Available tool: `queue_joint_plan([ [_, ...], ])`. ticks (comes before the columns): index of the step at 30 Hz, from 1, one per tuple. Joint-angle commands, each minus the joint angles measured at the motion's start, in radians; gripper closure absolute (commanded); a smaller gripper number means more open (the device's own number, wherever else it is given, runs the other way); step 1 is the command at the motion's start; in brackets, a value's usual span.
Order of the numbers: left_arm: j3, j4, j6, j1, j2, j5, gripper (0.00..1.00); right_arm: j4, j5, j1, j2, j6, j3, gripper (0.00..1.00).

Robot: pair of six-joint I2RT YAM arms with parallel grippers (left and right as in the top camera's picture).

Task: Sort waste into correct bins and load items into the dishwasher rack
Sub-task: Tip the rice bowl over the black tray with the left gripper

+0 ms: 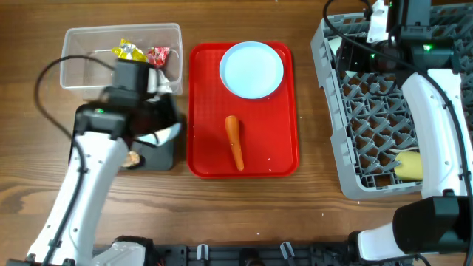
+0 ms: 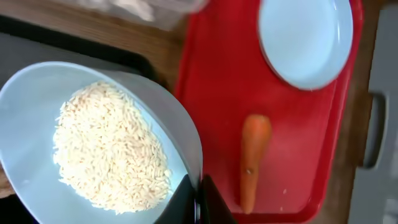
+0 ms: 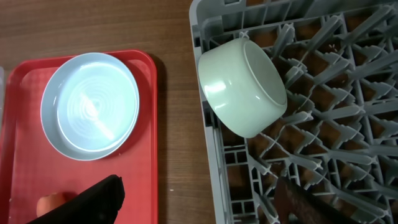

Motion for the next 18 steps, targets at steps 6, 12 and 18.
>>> queue_joint_plan([
  [6,0.001,-0.028,0.217,0.422,0.06,0.572,0.96,-0.001,-0.015,0.002,-0.014,0.007,0.003,0.2],
  [12,-0.077,-0.027,0.393,0.595,0.16,0.909,0.96,-0.001,-0.015,0.002,-0.013,0.006,0.003,0.2],
  [18,-0.121,-0.027,0.504,0.657,0.279,1.087,0.96,-0.003,-0.015,0.002,-0.013,0.006,0.003,0.2],
])
